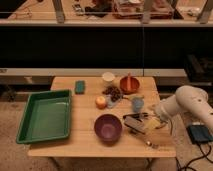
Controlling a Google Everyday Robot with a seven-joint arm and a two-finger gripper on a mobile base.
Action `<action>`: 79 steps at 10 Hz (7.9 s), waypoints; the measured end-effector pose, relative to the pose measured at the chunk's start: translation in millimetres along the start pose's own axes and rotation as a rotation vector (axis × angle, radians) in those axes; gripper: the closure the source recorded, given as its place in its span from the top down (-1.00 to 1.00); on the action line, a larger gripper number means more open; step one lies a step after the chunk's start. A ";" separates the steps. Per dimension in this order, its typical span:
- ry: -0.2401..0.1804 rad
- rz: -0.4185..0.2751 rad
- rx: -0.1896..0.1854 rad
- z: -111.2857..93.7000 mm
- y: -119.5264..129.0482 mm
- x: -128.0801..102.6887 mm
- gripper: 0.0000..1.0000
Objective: Place grapes in purple bowl
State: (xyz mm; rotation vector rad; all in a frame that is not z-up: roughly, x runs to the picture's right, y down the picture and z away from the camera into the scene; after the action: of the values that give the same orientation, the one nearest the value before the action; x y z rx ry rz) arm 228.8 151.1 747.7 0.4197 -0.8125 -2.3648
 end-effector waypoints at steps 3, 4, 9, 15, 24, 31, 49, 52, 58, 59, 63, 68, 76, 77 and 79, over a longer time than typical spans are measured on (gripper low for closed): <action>0.000 0.000 -0.001 -0.6 0.1 0.3 0.60; 0.000 -0.001 -0.001 -0.7 0.2 0.3 0.60; 0.000 0.000 -0.001 -0.5 0.1 0.2 0.60; 0.000 0.000 -0.001 -0.5 0.1 0.2 0.60; 0.089 -0.125 -0.013 -19.2 37.9 55.1 0.60; 0.185 -0.480 -0.017 -40.7 38.0 178.3 0.60; 0.317 0.220 -0.130 -112.3 52.6 158.7 0.60; 0.263 0.433 -0.271 -93.1 76.8 153.8 0.60; 0.293 0.965 -0.518 -47.3 164.2 178.2 0.60; 0.295 0.984 -0.499 -43.8 172.8 179.7 0.60; 0.122 1.054 -0.358 -20.4 190.2 184.0 0.60; 0.014 1.016 -0.290 26.6 167.8 197.9 0.60; -0.008 1.009 -0.225 137.8 121.9 184.6 0.60; -0.014 1.021 -0.228 140.9 120.8 179.1 0.60; -0.008 1.060 -0.238 146.0 124.0 165.1 0.60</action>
State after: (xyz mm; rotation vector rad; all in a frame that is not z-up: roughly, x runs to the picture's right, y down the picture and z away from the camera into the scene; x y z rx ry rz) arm 87.5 34.4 922.0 -0.1241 -0.5348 -1.4295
